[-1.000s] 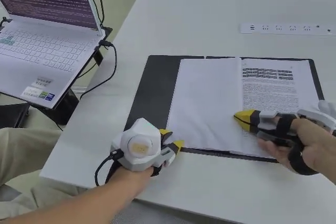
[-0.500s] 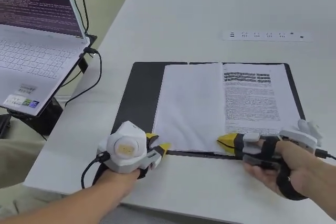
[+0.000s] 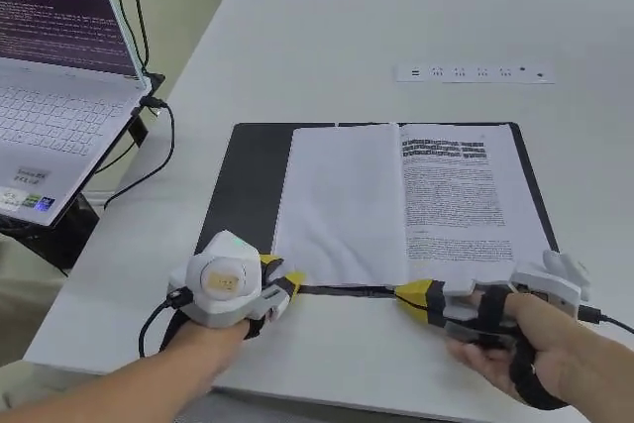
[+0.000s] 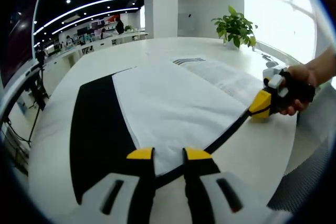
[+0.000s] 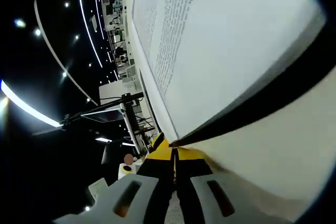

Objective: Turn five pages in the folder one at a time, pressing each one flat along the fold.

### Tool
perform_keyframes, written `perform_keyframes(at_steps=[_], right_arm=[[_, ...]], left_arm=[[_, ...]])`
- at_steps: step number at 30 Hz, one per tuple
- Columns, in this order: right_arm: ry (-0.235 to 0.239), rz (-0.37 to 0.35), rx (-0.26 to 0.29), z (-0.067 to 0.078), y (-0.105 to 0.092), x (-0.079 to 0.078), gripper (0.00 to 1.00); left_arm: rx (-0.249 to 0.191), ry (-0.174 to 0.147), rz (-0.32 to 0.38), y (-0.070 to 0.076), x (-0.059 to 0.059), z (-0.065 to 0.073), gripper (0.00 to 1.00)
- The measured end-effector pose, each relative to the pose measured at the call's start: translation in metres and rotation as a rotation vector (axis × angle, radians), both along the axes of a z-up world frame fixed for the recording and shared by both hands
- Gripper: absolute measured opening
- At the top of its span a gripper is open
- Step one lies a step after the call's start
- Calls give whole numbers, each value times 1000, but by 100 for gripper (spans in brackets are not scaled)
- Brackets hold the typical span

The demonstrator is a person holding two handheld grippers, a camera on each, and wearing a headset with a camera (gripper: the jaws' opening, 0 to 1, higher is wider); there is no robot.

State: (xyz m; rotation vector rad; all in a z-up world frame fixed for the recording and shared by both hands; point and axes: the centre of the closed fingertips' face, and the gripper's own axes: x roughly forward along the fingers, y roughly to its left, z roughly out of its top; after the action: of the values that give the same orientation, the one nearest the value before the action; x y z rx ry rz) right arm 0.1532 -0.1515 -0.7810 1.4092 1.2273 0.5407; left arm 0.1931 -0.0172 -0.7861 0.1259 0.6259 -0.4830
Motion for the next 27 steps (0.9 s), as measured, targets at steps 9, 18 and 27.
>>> perform_keyframes(at_steps=[9, 18, 27], right_arm=[[-77, -35, 15, 27, -10, -2, 0], [-253, -244, -44, 71, -75, 17, 0], [-441, -376, -245, 98, -139, 20, 0]], left_arm=[[2, 34, 25, 0, 2, 0, 20], [-93, 89, 77, 5, 6, 22, 36], [-158, 34, 87, 3, -8, 61, 51]])
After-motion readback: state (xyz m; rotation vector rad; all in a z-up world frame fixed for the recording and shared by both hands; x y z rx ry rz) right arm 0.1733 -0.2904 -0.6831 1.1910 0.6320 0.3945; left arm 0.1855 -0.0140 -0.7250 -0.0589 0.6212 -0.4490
